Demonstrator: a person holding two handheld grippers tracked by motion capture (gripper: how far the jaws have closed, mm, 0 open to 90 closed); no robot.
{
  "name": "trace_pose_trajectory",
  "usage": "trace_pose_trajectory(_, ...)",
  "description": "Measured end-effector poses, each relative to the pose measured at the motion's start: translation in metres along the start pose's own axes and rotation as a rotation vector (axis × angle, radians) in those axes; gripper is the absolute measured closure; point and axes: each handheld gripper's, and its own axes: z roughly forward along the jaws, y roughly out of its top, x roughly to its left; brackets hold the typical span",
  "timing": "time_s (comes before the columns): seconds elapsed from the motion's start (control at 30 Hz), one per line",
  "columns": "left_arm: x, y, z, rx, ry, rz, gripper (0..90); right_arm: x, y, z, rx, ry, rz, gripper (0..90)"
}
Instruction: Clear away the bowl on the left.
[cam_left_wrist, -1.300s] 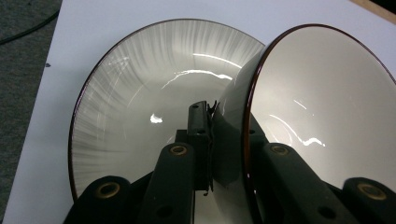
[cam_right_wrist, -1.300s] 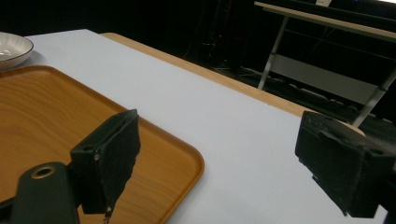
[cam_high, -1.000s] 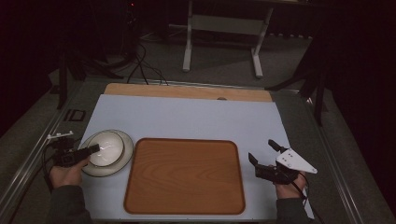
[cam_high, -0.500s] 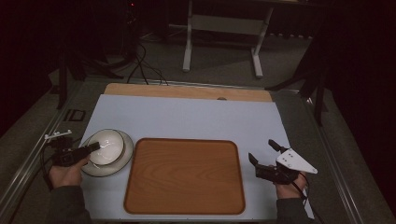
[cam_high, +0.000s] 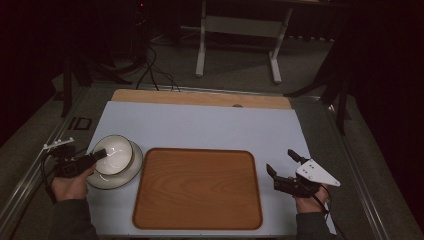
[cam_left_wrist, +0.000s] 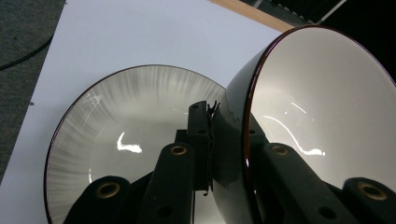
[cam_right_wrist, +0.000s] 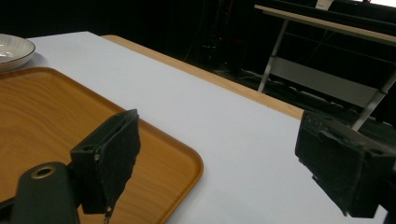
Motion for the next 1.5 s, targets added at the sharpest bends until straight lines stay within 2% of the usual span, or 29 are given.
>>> trace_pose_trajectory(0.7,-0.021,0.005,-0.005,-0.028,-0.044,0.035,81.6,0.000,0.000,-0.001,-0.007,0.000,-0.004,13.5)
trace_pose_trajectory(1.5,-0.047,0.006,0.000,-0.006,-0.083,0.093,81.6,0.000,0.001,-0.002,-0.011,-0.001,0.001,13.5)
